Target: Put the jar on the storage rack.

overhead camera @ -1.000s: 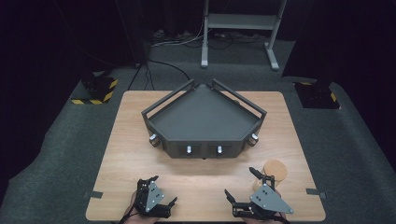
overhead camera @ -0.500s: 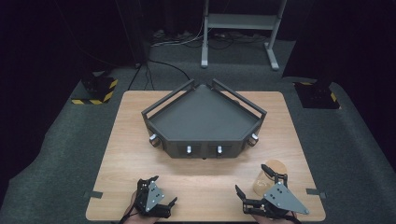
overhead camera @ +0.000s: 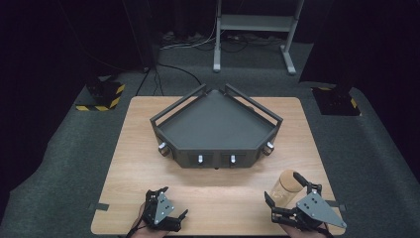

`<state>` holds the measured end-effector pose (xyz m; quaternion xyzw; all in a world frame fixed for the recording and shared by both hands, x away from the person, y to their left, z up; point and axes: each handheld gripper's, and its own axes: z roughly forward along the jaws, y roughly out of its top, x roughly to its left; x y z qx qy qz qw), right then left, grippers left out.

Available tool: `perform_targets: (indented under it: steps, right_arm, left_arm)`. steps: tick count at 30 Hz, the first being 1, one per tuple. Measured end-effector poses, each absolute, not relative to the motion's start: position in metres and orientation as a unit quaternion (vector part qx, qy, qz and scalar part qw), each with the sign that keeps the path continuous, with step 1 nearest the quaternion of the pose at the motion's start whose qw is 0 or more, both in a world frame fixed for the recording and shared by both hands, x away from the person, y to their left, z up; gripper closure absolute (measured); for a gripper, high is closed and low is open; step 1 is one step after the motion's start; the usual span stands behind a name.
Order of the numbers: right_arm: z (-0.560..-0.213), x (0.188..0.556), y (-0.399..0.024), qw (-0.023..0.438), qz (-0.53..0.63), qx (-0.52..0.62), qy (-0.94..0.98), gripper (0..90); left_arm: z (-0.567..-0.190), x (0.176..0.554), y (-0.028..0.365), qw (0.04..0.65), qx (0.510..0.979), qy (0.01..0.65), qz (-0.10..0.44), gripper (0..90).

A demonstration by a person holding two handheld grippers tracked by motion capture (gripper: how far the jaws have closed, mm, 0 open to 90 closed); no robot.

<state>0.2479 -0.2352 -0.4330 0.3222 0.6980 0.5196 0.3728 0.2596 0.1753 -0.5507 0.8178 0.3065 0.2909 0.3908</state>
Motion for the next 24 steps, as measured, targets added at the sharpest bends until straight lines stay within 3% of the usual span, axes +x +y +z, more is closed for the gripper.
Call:
perform_targets:
  steps: [24]
  right_arm:
    - [-0.452,0.257,-0.268,0.379,0.487,0.371,0.694,0.2]
  left_arm:
    - [-0.551,0.259,0.175,0.392,0.815,0.308,0.296,0.8]
